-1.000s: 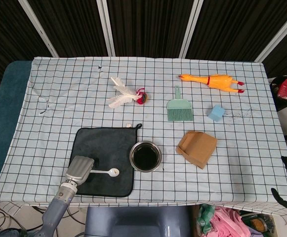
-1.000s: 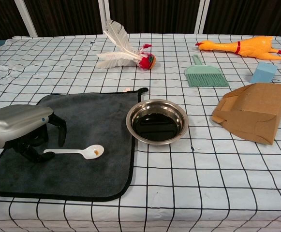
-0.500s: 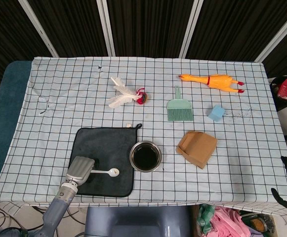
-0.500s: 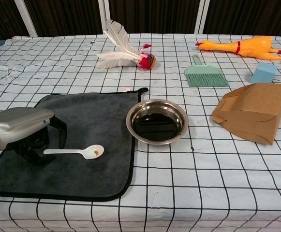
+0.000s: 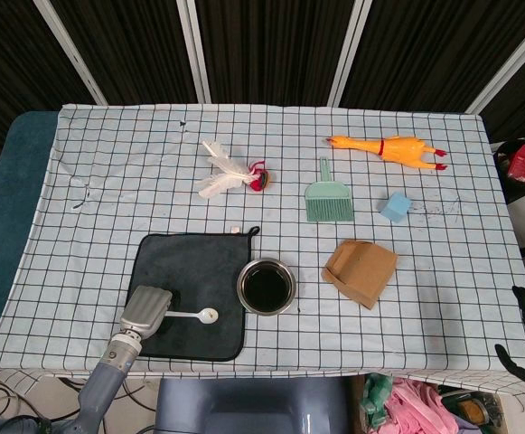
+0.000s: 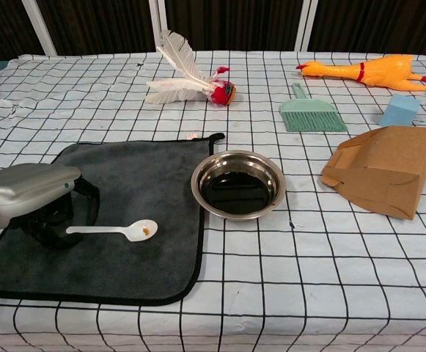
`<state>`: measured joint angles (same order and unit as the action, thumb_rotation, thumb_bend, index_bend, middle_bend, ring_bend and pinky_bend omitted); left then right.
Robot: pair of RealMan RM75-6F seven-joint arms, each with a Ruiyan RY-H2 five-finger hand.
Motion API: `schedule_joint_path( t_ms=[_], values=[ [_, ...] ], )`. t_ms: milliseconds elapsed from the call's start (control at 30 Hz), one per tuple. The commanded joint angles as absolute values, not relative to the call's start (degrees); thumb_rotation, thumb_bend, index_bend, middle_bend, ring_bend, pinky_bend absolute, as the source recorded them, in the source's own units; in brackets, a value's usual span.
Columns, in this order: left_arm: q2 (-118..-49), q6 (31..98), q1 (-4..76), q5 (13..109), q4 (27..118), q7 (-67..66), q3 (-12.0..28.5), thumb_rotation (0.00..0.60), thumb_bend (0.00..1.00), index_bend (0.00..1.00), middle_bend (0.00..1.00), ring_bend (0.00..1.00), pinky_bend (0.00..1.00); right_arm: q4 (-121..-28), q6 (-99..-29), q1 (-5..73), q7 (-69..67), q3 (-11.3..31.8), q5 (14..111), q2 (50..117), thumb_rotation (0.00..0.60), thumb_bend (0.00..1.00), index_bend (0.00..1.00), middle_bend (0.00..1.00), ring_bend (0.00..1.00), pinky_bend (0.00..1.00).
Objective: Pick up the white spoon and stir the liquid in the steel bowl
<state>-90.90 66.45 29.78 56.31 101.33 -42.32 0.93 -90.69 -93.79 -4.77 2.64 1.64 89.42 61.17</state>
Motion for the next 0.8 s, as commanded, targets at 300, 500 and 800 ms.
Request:
schedule_joint_path(
  t_ms=[300, 500, 800],
  values=[
    [-91.53, 67.5, 29.81, 57.29, 100.83, -42.76, 0.42, 0.6, 0.38, 0.54, 1.0, 0.99, 0.92, -90.79, -93.67, -4.75, 2.81, 1.59, 89.52, 61.19, 0.6, 0.21, 0.0, 0.09, 0.14, 0.25],
    [-91.88, 68.02, 29.84, 57.59, 100.59, -42.93, 0.43, 0.6, 0.39, 0.54, 1.0, 0.99, 0.92, -90.71, -93.56, -4.69, 2.98, 1.64, 89.47, 61.32, 0.6, 0.21, 0.0, 0.09, 0.14, 0.25],
    [-92.24, 68.37, 29.89, 57.59, 100.23, -43.14, 0.39, 0.6, 0.4, 0.55, 1.0, 0.99, 0.92, -90.75, -93.55, -4.69, 3.05, 1.65, 89.51, 61.35, 0.6, 0.21, 0.0, 0.09, 0.14, 0.25]
  ],
)
